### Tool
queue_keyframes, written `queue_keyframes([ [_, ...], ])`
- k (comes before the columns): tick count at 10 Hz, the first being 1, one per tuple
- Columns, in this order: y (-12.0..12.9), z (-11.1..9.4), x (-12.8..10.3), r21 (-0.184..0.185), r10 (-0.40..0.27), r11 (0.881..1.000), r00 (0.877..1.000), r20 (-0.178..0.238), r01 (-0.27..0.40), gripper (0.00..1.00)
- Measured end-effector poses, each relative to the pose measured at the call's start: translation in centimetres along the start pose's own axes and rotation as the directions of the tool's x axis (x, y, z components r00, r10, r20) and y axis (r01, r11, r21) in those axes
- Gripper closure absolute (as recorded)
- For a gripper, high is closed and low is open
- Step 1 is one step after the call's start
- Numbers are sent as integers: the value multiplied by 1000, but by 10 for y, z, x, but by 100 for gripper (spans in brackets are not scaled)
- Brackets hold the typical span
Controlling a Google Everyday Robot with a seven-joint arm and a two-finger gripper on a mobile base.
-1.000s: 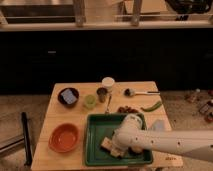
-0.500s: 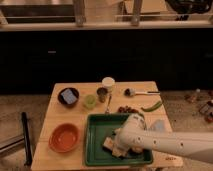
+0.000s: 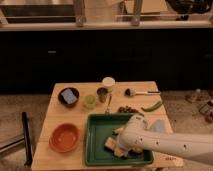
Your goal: Place eraser in red bowl
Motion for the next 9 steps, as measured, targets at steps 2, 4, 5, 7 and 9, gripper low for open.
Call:
queue_keyframes([
  [2, 1, -4, 2, 19, -10, 1000, 1000, -16, 10, 98],
  [4, 7, -20, -19, 61, -35, 997, 999, -28, 37, 98],
  [5, 11, -27, -27, 83, -47, 995, 998, -31, 50, 98],
  [7, 19, -38, -44, 113, -79, 990, 996, -40, 83, 98],
  [9, 21, -53, -56, 129, -105, 985, 994, -44, 110, 98],
])
